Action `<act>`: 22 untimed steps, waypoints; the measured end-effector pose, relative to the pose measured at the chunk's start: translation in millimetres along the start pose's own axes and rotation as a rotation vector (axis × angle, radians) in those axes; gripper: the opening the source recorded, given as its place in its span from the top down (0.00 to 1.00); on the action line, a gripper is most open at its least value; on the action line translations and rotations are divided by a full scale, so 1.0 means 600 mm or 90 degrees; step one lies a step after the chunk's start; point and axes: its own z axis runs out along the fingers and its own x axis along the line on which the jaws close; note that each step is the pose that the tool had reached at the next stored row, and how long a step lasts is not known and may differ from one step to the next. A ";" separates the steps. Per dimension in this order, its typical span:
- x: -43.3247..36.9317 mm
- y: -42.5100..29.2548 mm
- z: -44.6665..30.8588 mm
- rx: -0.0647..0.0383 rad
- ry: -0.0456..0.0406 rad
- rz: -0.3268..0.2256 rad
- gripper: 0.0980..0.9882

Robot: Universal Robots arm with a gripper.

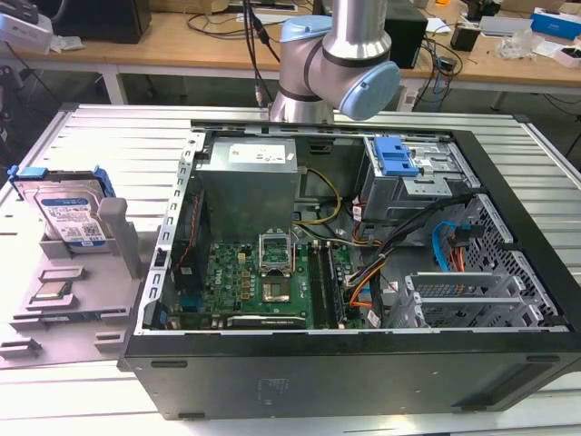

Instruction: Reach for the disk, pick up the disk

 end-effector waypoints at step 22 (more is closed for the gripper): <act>0.000 0.000 0.000 0.000 0.0019 -0.050 0.64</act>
